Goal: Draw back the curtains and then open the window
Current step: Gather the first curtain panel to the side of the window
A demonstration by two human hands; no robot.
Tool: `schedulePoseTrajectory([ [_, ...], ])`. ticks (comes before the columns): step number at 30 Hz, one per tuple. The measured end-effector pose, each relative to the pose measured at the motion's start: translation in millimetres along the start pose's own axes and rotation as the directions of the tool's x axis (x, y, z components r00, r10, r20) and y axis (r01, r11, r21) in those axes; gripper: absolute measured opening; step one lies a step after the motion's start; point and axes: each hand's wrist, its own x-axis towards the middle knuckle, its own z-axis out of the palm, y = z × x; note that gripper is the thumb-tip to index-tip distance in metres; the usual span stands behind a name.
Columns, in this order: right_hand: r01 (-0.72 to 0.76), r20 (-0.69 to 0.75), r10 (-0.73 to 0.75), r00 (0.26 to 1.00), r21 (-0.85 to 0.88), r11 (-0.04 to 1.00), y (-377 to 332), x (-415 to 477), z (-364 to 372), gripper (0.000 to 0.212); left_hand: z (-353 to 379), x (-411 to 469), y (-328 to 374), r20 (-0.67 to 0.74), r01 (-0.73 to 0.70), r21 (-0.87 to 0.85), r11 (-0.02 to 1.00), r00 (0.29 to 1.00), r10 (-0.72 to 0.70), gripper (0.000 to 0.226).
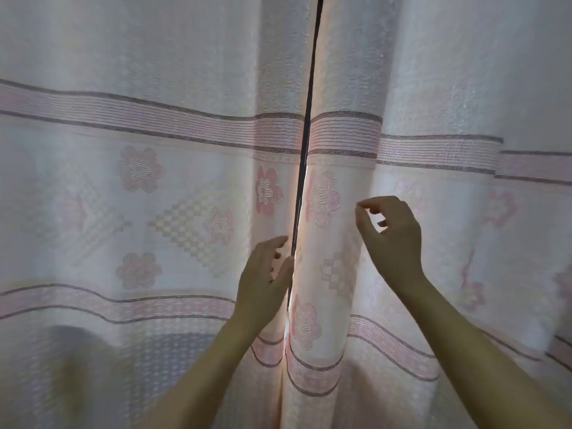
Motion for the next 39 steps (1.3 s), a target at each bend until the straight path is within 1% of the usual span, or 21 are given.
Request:
schedulePoseTrajectory([
  [2,-0.024,-0.036,0.021,0.999,-0.086,0.996,0.2,0.6,7.6,0.038,6.8,1.2,-0.2,0.017,0.006,0.010,1.000,1.000,-0.006,0.052],
  [3,-0.033,-0.031,0.029,0.999,-0.128,0.991,1.4,1.9,11.6,0.041,12.5,0.7,-1.0,0.043,0.001,0.020,1.000,0.999,-0.002,0.056],
  [5,-0.050,-0.021,0.046,0.999,-0.193,0.980,0.9,7.4,18.3,0.045,26.4,0.3,-4.0,0.120,0.030,0.018,0.999,0.992,-0.031,0.068],
  [7,-0.078,-0.029,0.073,0.997,-0.245,0.967,2.8,18.2,22.1,0.056,41.3,2.9,-10.3,0.169,0.062,0.044,0.997,0.983,-0.068,0.081],
  [10,-0.126,-0.018,0.127,0.992,-0.297,0.947,2.2,33.2,26.5,0.079,61.9,8.0,-18.1,0.212,0.090,0.081,0.993,0.971,-0.106,0.096],
  [12,-0.171,-0.006,0.175,0.985,-0.261,0.950,3.2,43.3,29.1,0.088,71.6,9.9,-14.8,0.198,0.110,0.029,0.993,0.974,-0.114,0.101],
  [14,-0.195,-0.001,0.198,0.980,-0.181,0.964,8.5,51.6,30.2,0.084,78.7,8.4,-10.1,0.151,0.092,-0.032,0.995,0.985,-0.086,0.099],
  [16,-0.186,-0.032,0.183,0.983,-0.122,0.975,17.3,55.6,28.6,0.069,84.4,4.8,-6.9,0.106,0.058,-0.032,0.998,0.993,-0.055,0.096],
  [18,-0.169,-0.092,0.161,0.983,-0.097,0.981,29.8,57.8,21.4,0.054,91.9,4.7,-3.5,0.074,0.053,-0.041,0.998,0.996,-0.050,0.094],
  [21,-0.156,-0.120,0.144,0.982,-0.091,0.984,55.0,59.0,2.4,0.045,112.7,12.7,3.5,0.009,0.043,-0.005,0.999,0.999,-0.043,0.083],
  [22,-0.152,-0.124,0.141,0.982,-0.079,0.985,63.1,59.9,-6.6,0.044,122.0,16.6,6.7,-0.022,0.059,0.013,0.998,0.998,-0.058,0.084],
  [24,-0.137,-0.120,0.132,0.984,-0.035,0.990,78.4,62.2,-26.4,0.043,144.0,23.9,12.1,-0.074,0.096,0.022,0.995,0.993,-0.094,0.097],
  [26,-0.119,-0.097,0.121,0.988,0.021,0.993,93.7,65.0,-48.7,0.044,170.2,30.3,16.8,-0.080,0.117,0.005,0.993,0.990,-0.116,0.104],
  [27,-0.110,-0.082,0.113,0.990,0.046,0.993,102.5,66.4,-59.9,0.044,183.2,32.9,21.0,-0.065,0.116,-0.013,0.993,0.991,-0.117,0.101],
  [30,-0.060,-0.038,0.063,0.997,0.081,0.995,129.5,71.9,-92.7,0.045,221.9,37.3,41.1,-0.010,0.088,-0.099,0.991,0.996,-0.089,0.072],
  [32,-0.017,-0.026,0.019,0.999,0.081,0.997,145.6,76.5,-112.1,0.046,243.4,39.8,57.0,0.004,0.085,-0.145,0.986,0.996,-0.085,0.064],
  [33,0.014,-0.029,-0.012,0.999,0.070,0.997,152.8,78.8,-121.5,0.047,253.3,41.8,62.9,0.000,0.092,-0.166,0.982,0.996,-0.093,0.065],
  [37,0.141,-0.030,-0.142,0.989,-0.038,0.989,178.6,87.2,-146.7,0.051,284.3,52.8,75.1,-0.010,0.089,-0.220,0.971,0.996,-0.093,0.084],
  [39,0.254,-0.083,-0.272,0.959,-0.175,0.951,190.3,90.2,-150.2,0.052,292.4,60.2,76.9,-0.051,0.077,-0.186,0.980,0.995,-0.088,0.091],
])
